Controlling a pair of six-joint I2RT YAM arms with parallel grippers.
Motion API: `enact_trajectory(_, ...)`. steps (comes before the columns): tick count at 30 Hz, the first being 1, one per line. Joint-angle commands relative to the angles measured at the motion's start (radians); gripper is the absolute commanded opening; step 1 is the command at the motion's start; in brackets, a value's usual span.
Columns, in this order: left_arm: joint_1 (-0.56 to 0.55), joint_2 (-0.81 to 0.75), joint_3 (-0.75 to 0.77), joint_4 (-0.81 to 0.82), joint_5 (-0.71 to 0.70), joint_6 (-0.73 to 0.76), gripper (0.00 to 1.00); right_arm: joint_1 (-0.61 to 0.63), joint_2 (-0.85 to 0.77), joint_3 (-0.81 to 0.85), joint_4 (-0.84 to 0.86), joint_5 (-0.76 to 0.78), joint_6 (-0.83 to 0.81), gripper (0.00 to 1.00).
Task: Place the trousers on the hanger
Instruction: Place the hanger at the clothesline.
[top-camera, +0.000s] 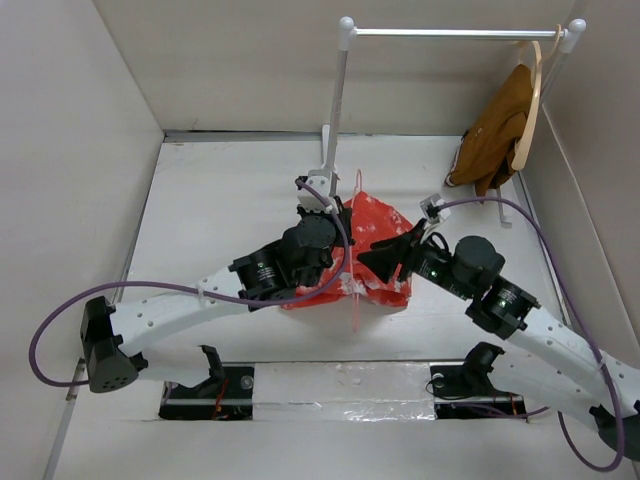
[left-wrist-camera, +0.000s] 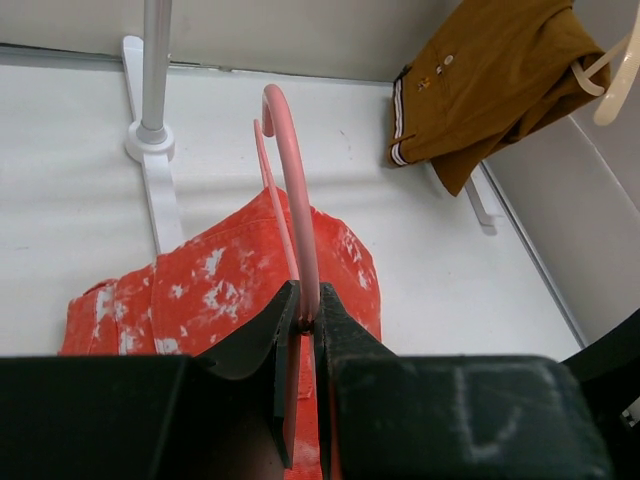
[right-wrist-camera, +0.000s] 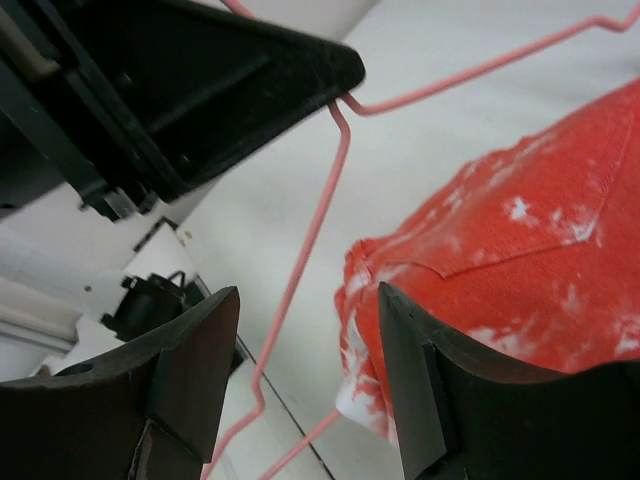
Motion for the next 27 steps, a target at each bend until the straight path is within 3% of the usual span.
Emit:
enact_trajectory(1, -0.006, -0.017, 0.089, 0.106, 0.017, 0.014, 0.00, 0.018, 0.026, 0.030, 0.090, 0.024, 0.043, 0.63)
enact_trajectory(8, -0.006, 0.022, 0.119, 0.127, 0.078, 0.009, 0.00, 0.027, 0.106, -0.008, 0.190, -0.016, 0.089, 0.53)
enact_trajectory(10, -0.006, 0.023, 0.128, 0.138, 0.098, 0.012, 0.00, 0.027, 0.124, -0.011, 0.208, -0.037, 0.097, 0.41)
enact_trajectory(11, -0.006, 0.032, 0.137, 0.135, 0.098, 0.017, 0.00, 0.027, 0.132, -0.017, 0.236, -0.044, 0.105, 0.30)
enact_trajectory(14, -0.006, 0.042, 0.160, 0.124, 0.100, 0.023, 0.00, 0.038, 0.140, -0.025, 0.268, -0.039, 0.120, 0.15)
enact_trajectory(19, -0.006, 0.057, 0.214, 0.145, 0.115, 0.055, 0.00, 0.047, 0.143, -0.019, 0.254, -0.030, 0.131, 0.17)
enact_trajectory(22, -0.006, 0.065, 0.224, 0.172, 0.143, 0.055, 0.00, 0.047, 0.138, -0.022, 0.254, -0.015, 0.131, 0.12)
enact_trajectory(27, -0.006, 0.077, 0.237, 0.178, 0.152, 0.054, 0.00, 0.047, 0.161, -0.028, 0.277, -0.018, 0.139, 0.28)
